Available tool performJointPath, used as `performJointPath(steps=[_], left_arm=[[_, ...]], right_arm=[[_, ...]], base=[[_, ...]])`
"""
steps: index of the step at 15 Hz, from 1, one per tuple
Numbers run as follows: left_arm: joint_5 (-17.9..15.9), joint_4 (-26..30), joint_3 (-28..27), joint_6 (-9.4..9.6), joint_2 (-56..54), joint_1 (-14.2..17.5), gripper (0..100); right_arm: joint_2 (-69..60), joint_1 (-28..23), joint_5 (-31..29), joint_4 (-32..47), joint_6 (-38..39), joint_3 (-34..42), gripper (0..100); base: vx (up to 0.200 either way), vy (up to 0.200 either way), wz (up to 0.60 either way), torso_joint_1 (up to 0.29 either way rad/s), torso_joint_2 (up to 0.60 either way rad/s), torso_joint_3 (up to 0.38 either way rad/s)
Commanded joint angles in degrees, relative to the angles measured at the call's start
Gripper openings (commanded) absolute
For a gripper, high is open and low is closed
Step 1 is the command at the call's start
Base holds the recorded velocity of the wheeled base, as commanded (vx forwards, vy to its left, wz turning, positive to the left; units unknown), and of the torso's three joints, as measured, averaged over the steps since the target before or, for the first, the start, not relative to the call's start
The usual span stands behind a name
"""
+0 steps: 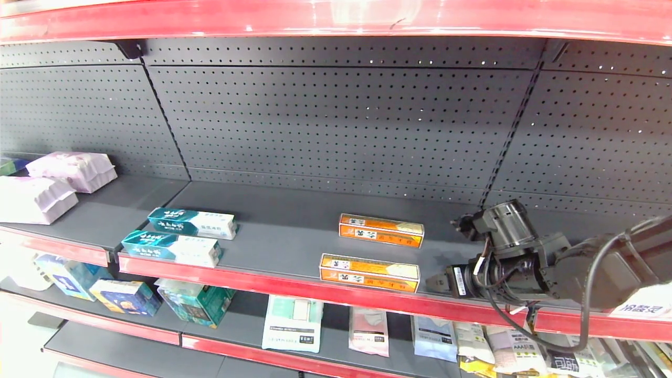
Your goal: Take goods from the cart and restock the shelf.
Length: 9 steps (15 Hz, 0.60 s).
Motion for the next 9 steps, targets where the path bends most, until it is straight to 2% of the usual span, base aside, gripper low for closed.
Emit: performJointPath(steps=[1,9], left_arm=[[0.0,0.0,0.0,-0.02,0.0,0.0,100],[0.0,0.0,0.0,-0.02,0.0,0.0,100]], right_arm=[[0.4,0.2,0.0,0.0,0.0,-1.0,100],[1.5,1.1,0.0,-0.2,0.0,-2.0,100]], base=[[0.0,0.0,0.0,0.0,0.0,0.0],[0.0,0.0,0.0,0.0,0.0,0.0]])
